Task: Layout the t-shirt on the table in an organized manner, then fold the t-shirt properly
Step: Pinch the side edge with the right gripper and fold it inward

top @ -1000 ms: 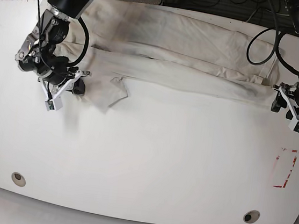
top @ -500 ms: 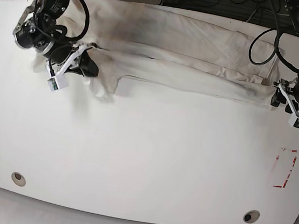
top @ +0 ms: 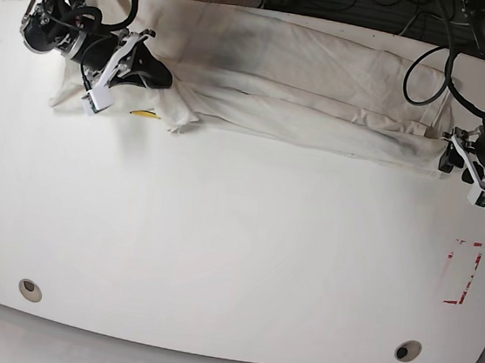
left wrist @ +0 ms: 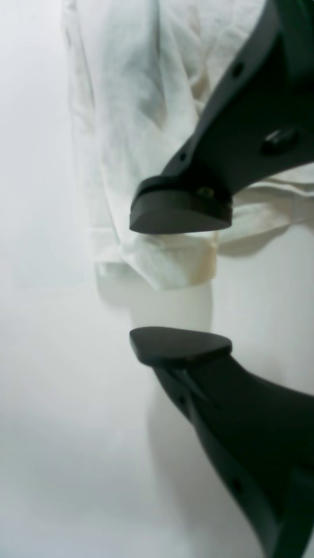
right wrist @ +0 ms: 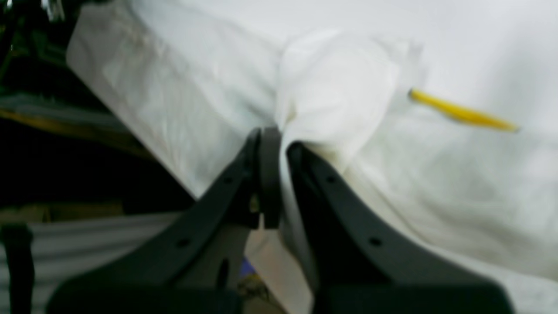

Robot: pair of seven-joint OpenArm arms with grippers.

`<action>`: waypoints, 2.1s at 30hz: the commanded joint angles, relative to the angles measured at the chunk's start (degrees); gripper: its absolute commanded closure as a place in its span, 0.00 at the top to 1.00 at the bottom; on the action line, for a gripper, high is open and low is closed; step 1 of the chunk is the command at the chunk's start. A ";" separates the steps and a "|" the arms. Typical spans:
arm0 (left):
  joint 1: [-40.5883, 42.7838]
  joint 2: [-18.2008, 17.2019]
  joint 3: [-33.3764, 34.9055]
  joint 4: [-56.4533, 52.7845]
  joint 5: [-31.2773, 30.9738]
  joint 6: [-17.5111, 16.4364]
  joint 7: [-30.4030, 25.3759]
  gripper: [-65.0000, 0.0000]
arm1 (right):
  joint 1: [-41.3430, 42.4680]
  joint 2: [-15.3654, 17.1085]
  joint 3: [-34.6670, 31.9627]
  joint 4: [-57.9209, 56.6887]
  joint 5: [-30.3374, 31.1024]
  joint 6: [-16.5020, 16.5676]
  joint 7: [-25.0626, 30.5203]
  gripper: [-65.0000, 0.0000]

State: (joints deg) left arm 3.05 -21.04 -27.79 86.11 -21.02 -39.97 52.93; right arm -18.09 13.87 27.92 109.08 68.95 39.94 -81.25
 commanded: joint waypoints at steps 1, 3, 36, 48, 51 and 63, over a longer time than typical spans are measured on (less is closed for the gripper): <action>-0.81 -1.07 -0.30 0.80 -0.65 -0.03 -1.10 0.49 | -0.59 2.53 -0.80 0.94 2.39 0.06 1.25 0.08; -0.90 -1.07 -0.30 0.80 -0.65 -0.03 -1.10 0.49 | -1.39 3.32 -1.77 0.94 2.39 0.06 1.25 0.17; -0.90 -1.07 -0.30 0.80 -0.65 -0.03 -1.10 0.49 | 0.28 2.53 -2.03 0.77 -3.23 0.06 1.91 0.61; -0.98 -1.07 -0.30 0.80 -0.65 -0.03 -1.10 0.49 | 0.90 -3.19 -2.30 -0.11 -7.98 0.06 1.25 0.62; -0.98 -1.07 -0.30 0.80 -0.65 -0.03 -1.10 0.49 | 0.99 -3.63 -2.30 -0.81 -9.21 0.06 1.25 0.62; -0.98 -1.07 -0.30 0.80 -0.65 -0.03 -1.10 0.49 | 0.99 -3.71 -2.30 -3.01 -9.56 0.06 1.25 0.29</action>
State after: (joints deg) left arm 2.85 -21.12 -27.75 86.06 -20.99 -39.94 52.95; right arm -17.39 9.67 25.41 105.23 58.24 39.88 -80.86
